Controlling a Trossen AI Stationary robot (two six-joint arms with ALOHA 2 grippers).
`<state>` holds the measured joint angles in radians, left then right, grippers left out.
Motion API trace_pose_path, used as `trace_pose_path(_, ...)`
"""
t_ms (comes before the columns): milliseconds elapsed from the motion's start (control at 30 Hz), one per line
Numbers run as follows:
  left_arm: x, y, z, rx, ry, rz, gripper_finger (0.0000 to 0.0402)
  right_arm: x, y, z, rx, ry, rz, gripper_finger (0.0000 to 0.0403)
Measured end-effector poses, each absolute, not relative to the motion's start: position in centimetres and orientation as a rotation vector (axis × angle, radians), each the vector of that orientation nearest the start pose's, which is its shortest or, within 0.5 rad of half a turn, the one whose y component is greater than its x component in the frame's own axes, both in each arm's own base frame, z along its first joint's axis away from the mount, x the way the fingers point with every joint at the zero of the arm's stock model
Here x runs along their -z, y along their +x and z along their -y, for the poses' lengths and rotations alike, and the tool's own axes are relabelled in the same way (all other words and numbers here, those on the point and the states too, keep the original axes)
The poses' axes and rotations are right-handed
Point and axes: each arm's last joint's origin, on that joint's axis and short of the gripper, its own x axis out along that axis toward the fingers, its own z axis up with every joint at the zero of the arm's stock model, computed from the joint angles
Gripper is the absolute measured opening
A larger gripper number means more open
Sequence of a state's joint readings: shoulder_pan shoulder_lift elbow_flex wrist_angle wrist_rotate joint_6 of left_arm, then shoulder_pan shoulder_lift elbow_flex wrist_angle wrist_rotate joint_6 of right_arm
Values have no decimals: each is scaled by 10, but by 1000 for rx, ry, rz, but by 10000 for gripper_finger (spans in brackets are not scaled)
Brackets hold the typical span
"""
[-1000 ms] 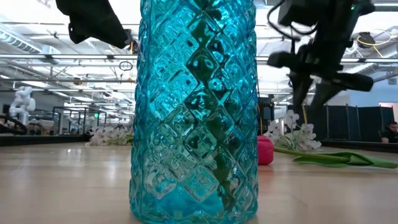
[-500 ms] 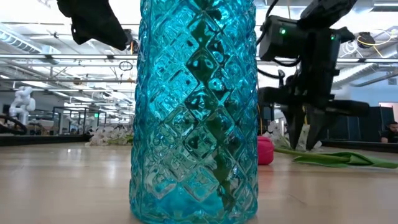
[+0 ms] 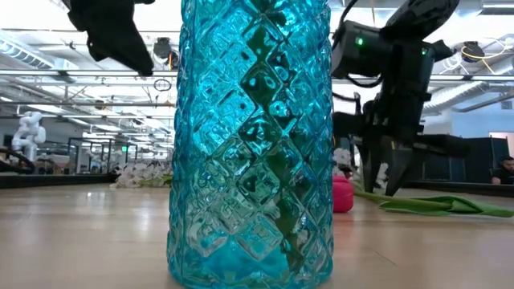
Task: Sort flowers into vase by color
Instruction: Put the bottom white flowers into the transparent vase
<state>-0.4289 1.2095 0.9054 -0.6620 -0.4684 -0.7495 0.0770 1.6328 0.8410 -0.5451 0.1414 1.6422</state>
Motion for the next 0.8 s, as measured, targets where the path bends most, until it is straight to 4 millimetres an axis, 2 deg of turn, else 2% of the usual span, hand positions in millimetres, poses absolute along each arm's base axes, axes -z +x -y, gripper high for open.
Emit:
trace_pose_path(233,-254,213,75,-407,-260,-853,97,-147,273,-17,1075,1243,-913,125)
trace_pose_path(467,-248,209,55,-501,-211,-951,97,-148,276,-17,1054,1268,-876,125)
trace_pose_path(800,-238,204,42,-513,-110,-1027,97,-131,285,-10,1071,1284,-917,125)
